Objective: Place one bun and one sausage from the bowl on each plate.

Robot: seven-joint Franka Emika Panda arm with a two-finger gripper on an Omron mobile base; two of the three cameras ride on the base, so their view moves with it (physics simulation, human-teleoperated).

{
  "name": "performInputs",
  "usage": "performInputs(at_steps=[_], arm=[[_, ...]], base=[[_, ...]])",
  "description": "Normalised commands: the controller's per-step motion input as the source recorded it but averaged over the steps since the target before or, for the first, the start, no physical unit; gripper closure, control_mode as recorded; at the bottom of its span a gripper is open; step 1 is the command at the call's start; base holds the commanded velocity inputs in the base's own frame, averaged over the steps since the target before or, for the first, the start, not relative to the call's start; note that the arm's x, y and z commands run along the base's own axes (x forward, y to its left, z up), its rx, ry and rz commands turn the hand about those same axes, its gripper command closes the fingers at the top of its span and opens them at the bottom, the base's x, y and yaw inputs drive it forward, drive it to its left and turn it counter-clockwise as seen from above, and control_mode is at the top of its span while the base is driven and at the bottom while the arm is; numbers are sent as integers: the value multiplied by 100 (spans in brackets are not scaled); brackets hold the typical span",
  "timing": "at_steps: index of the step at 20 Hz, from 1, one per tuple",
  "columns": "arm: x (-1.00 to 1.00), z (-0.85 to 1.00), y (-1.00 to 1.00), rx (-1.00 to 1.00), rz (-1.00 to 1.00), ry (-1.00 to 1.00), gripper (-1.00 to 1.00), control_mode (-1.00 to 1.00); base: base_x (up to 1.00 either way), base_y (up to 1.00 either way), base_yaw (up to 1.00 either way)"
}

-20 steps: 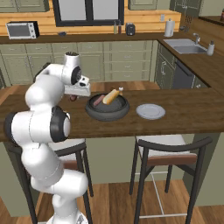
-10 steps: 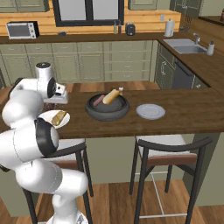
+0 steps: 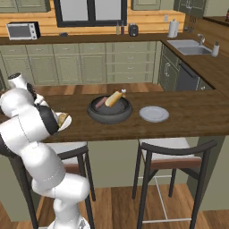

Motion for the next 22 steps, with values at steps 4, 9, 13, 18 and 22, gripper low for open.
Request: performInputs(at_steps=[4, 9, 13, 18, 22], arm=[[5, -27, 13, 7, -22, 5, 100, -100], [17, -42, 4, -4, 2, -23, 100, -100], [32, -70, 0, -6, 3, -28, 100, -100], [52, -10, 3, 0, 0, -2, 100, -100], [59, -38, 0, -3, 0, -1, 100, -100]], base=[[0, 0, 0], [0, 0, 0], [0, 0, 0], [0, 0, 0], [0, 0, 0]])
